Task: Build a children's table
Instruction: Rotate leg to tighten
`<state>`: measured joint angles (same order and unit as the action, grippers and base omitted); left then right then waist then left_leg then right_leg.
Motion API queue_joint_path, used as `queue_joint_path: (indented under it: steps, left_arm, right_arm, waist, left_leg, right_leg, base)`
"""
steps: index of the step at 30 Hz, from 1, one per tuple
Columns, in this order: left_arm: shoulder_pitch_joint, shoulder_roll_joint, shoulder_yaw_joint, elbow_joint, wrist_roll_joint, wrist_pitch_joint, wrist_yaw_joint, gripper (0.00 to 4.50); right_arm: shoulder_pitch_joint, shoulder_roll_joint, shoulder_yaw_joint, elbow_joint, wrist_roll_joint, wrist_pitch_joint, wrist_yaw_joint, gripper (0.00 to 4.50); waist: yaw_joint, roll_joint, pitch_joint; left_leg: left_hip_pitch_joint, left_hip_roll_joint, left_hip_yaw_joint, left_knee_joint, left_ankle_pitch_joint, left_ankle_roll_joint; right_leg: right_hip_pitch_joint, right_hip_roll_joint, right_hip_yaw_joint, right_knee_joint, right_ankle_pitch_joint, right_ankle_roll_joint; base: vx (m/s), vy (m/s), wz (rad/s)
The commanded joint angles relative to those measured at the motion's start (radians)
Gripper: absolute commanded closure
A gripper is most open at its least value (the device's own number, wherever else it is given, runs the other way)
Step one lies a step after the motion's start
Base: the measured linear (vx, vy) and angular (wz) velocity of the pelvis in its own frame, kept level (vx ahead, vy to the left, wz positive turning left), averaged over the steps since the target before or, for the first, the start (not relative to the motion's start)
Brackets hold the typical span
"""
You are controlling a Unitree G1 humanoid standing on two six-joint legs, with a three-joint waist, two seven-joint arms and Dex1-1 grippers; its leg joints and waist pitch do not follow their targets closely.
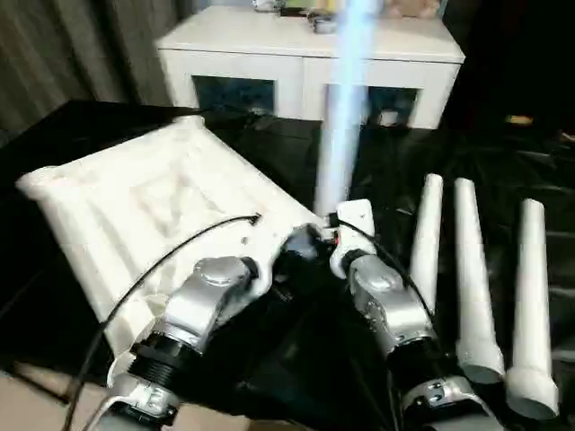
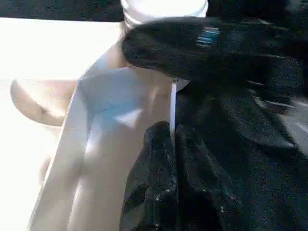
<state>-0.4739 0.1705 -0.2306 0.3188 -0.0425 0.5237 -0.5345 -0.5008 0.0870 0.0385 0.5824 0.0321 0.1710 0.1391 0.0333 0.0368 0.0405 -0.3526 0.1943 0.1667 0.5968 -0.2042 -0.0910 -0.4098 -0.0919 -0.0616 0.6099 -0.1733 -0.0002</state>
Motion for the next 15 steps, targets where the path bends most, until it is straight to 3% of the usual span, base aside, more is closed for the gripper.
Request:
queue_joint_path:
  steps: [1,5,8,10,15]
  left_arm:
    - [0.007,0.007,0.026,-0.007,-0.012,-0.031,0.004,4.5]
    - [0.031,0.045,0.014,-0.049,-0.022,-0.027,-0.067,4.5]
    - [0.07,0.105,-0.007,-0.102,-0.044,-0.043,-0.165,4.5]
    - [0.084,0.125,-0.014,-0.122,-0.056,-0.047,-0.202,4.5]
    - [0.128,0.185,-0.036,-0.204,-0.109,-0.065,-0.343,4.5]
  right_arm:
    - [-0.001,0.001,0.016,-0.017,0.026,-0.005,0.049,0.65]
    - [-0.022,-0.068,0.043,-0.033,0.02,-0.002,0.159,0.63]
    - [-0.009,-0.185,0.096,-0.085,0.002,0.001,0.346,0.63]
    - [-0.007,-0.22,0.105,-0.097,0.002,0.0,0.393,0.63]
    - [0.008,-0.303,0.142,-0.141,0.017,-0.007,0.548,0.63]
  waist:
    - [0.005,-0.004,-0.057]
    - [0.005,0.0,-0.062]
    - [0.008,-0.001,-0.063]
    - [0.01,0.0,-0.061]
    - [0.013,0.0,-0.059]
  left_leg:
    - [-0.015,0.013,-0.005,-0.082,-0.216,0.016]
    - [-0.013,0.016,-0.001,-0.073,-0.162,0.039]
    - [-0.015,0.017,0.0,-0.069,-0.135,0.065]
    - [-0.013,0.018,0.003,-0.068,-0.144,0.076]
    - [-0.011,0.023,0.002,-0.071,-0.175,0.068]
  right_leg:
    - [0.057,-0.038,0.033,-0.077,-0.242,-0.161]
    - [0.057,-0.037,0.034,-0.068,-0.148,-0.21]
    - [0.06,-0.035,0.032,-0.061,-0.083,-0.238]
    - [0.057,-0.036,0.033,-0.061,-0.095,-0.249]
    - [0.057,-0.037,0.034,-0.062,-0.136,-0.25]
  base:
    - [0.0,0.0,0.0]
    - [0.0,0.0,0.0]
    - [0.0,0.0,0.0]
    - [0.0,0.0,0.0]
    - [0.0,0.0,0.0]
